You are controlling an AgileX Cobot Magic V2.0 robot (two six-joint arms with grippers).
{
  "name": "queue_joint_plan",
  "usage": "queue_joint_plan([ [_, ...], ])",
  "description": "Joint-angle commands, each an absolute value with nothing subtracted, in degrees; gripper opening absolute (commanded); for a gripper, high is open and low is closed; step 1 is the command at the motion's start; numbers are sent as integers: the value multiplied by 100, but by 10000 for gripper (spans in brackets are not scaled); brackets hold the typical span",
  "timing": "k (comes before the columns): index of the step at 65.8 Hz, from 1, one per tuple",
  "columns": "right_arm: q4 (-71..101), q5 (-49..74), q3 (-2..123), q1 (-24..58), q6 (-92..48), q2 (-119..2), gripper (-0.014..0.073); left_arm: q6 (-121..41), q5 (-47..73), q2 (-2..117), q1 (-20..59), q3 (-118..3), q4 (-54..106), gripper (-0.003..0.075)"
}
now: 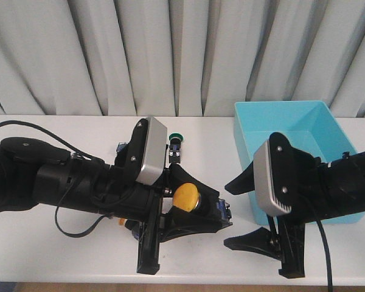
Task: Pick red and yellow buttons and place in box
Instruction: 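Bring the right gripper to the yellow button and grasp it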
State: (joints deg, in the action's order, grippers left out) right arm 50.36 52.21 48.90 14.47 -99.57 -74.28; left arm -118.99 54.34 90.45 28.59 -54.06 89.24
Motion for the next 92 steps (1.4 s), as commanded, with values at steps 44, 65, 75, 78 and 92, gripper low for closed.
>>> queue_joint_plan([
  [44, 5574, 4788, 5097, 1965, -10454, -7422, 499, -11907, 5697, 8845, 2849, -5558, 9365, 209],
  [65, 5434, 4767, 5097, 1965, -10268, -7422, 396, -11907, 5697, 8845, 2849, -5558, 9365, 209],
  [75, 5445, 4767, 5097, 1965, -10261, -7422, 325, -11907, 5697, 8845, 2849, -5558, 9365, 209],
  [78, 5445, 4767, 5097, 1965, -10253, -7422, 299, -11907, 5697, 8845, 2849, -5558, 9365, 209],
  [92, 5445, 4767, 5097, 1965, -10253, -7422, 188, -11907, 5697, 8845, 2849, -5558, 9365, 209],
])
